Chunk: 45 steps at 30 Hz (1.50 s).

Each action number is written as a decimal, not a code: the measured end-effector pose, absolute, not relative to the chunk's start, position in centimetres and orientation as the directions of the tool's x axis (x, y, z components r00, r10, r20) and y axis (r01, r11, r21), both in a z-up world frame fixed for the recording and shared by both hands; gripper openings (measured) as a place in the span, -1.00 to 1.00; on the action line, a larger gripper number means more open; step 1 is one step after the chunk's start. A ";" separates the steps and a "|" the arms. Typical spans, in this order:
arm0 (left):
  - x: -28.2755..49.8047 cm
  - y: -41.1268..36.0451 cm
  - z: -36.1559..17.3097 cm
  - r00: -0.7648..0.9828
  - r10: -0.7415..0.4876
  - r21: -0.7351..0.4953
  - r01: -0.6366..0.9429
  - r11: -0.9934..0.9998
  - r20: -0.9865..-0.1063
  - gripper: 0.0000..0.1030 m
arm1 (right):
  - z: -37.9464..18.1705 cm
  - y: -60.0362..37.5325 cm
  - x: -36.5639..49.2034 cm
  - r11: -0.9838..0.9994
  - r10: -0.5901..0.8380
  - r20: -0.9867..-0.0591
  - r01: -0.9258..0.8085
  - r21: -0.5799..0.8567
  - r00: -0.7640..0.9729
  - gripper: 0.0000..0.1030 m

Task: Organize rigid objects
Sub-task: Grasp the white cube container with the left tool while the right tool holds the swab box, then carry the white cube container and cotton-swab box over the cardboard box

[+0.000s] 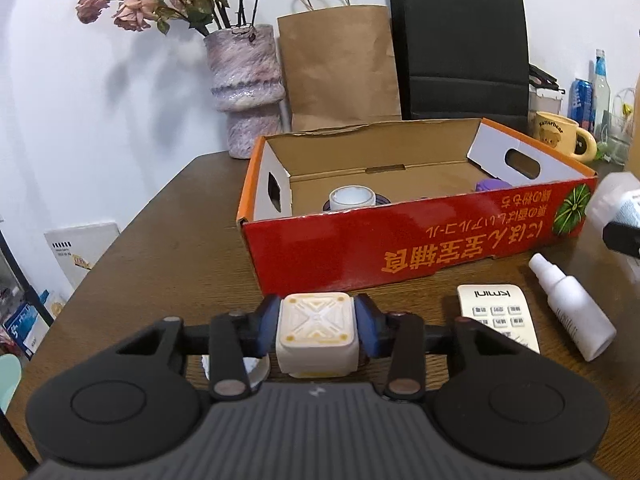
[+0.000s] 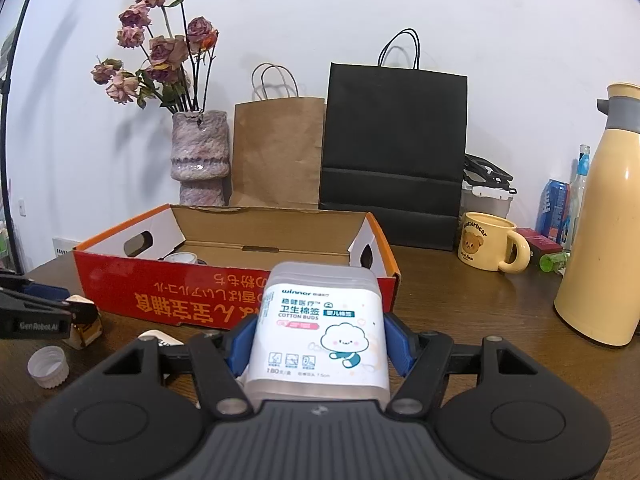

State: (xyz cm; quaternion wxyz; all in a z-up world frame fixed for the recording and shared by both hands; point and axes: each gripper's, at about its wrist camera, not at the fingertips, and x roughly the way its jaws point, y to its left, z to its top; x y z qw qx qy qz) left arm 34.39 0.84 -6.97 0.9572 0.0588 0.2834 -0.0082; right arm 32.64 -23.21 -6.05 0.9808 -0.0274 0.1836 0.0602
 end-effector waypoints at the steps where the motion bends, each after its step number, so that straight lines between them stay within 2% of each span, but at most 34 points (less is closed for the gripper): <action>1: 34.4 0.9 -6.9 0.840 0.019 0.109 0.048 0.993 -0.542 -0.18 | -6.1 -23.2 32.6 0.991 0.109 -0.363 -0.129 -0.032 0.926 0.26; 12: 33.7 0.2 -6.9 0.843 0.013 0.118 0.060 0.991 -0.538 -0.14 | -5.9 -22.9 32.1 0.990 0.113 -0.350 -0.135 -0.041 0.930 0.26; 14: 33.6 0.1 -6.9 0.847 0.019 0.129 0.059 0.990 -0.531 0.08 | -5.8 -22.9 32.0 0.990 0.114 -0.347 -0.136 -0.040 0.931 0.26; 16: 33.2 0.1 -6.7 0.859 0.025 0.138 0.054 0.989 -0.512 0.51 | -5.8 -22.8 32.0 0.990 0.115 -0.346 -0.137 -0.039 0.931 0.26; 19: 32.9 0.2 -6.5 0.869 0.035 0.146 0.043 0.988 -0.494 0.75 | -5.8 -22.9 32.0 0.990 0.117 -0.347 -0.138 -0.035 0.931 0.26; 20: 33.0 0.3 -6.6 0.867 0.039 0.148 0.040 0.988 -0.497 0.77 | -5.8 -22.9 32.0 0.990 0.118 -0.347 -0.138 -0.034 0.931 0.26; 26: 34.4 0.5 -7.5 0.826 0.058 0.151 0.033 0.988 -0.560 0.75 | -5.7 -22.9 32.0 0.989 0.125 -0.348 -0.144 -0.028 0.929 0.26; 27: 34.6 0.7 -7.6 0.821 0.058 0.145 0.031 0.989 -0.568 0.67 | -5.7 -23.0 32.0 0.989 0.127 -0.349 -0.145 -0.026 0.929 0.26; 28: 34.7 0.9 -7.7 0.817 0.052 0.133 0.031 0.991 -0.574 0.49 | -5.8 -23.0 32.0 0.989 0.128 -0.349 -0.146 -0.025 0.928 0.26; 31: 34.8 0.9 -7.8 0.813 0.029 0.117 0.048 0.992 -0.582 0.23 | -5.8 -23.0 32.1 0.989 0.131 -0.352 -0.149 -0.024 0.927 0.26; 32: 34.6 0.8 -7.8 0.816 0.031 0.124 0.050 0.991 -0.577 0.21 | -5.8 -22.9 32.1 0.988 0.133 -0.353 -0.150 -0.023 0.926 0.26; 34: 34.3 0.7 -7.7 0.824 0.015 0.118 0.063 0.991 -0.566 -0.02 | -5.8 -22.9 32.1 0.988 0.134 -0.353 -0.151 -0.021 0.926 0.26; 45: 33.2 0.5 -6.9 0.860 0.025 0.126 0.046 0.991 -0.510 -0.03 | -5.7 -22.8 32.0 0.988 0.133 -0.346 -0.151 -0.026 0.929 0.26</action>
